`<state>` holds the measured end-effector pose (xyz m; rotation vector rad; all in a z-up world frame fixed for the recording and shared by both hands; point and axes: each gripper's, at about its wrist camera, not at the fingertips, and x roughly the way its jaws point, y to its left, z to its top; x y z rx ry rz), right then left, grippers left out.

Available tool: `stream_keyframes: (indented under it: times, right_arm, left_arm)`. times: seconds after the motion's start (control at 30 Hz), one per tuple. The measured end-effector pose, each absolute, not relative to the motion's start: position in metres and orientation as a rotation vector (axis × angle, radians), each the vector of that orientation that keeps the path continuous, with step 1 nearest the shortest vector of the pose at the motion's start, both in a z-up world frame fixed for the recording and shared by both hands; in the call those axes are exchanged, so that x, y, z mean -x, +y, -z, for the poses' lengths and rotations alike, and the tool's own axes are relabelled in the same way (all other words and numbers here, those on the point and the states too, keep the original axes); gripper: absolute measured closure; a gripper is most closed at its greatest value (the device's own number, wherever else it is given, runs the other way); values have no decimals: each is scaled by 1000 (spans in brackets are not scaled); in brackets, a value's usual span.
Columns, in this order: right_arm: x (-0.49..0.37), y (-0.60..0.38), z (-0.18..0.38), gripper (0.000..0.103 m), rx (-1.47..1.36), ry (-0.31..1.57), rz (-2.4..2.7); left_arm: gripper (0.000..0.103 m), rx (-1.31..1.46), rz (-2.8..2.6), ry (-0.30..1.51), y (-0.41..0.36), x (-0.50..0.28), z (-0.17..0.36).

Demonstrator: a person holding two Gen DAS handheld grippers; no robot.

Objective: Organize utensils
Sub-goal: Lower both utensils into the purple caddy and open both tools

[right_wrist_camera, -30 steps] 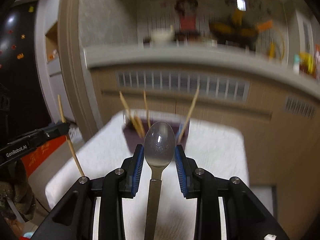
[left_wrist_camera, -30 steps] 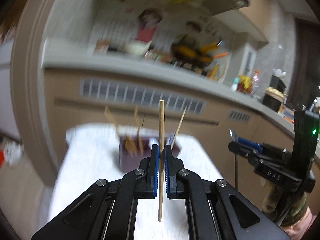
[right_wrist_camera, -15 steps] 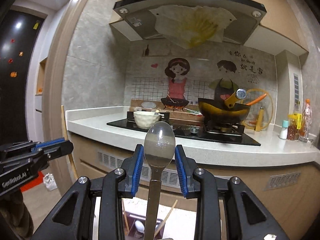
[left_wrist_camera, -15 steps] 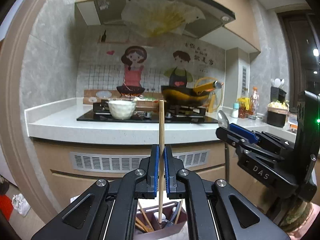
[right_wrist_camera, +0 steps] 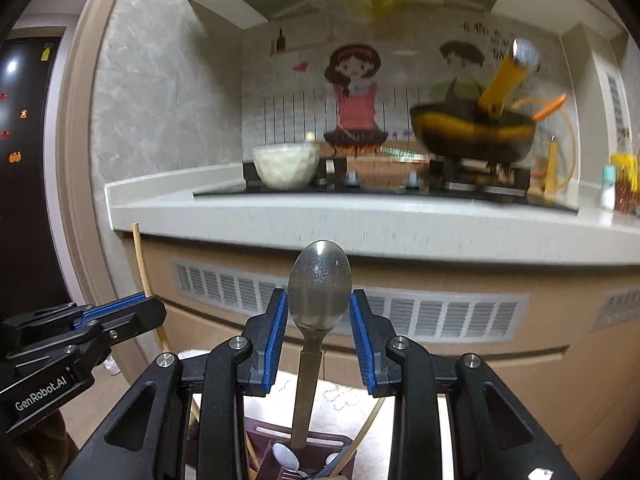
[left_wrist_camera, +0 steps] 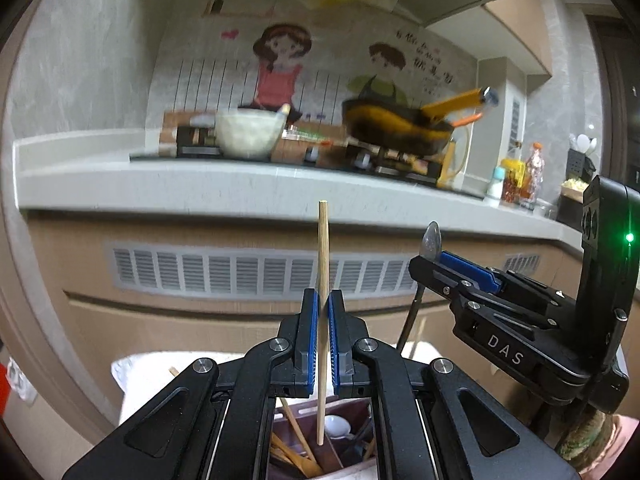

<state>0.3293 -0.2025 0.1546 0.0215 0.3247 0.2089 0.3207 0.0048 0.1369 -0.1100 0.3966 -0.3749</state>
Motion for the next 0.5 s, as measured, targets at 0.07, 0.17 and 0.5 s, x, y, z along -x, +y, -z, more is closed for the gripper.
stream_keyframes:
  times: [0.07,0.17,0.5]
  right_arm:
    - [-342,-203,-137,73,-24,362,-211]
    - [-352,-204,-111,74,-29,420,-218]
    - [-349,-192,-38,73,10,601,-253]
  left_arm:
    - [98,118,372,427,4,-331,-123]
    - [98,127,362,462,4,-341,-101]
    - [95,192,313,667,2,-356,-12]
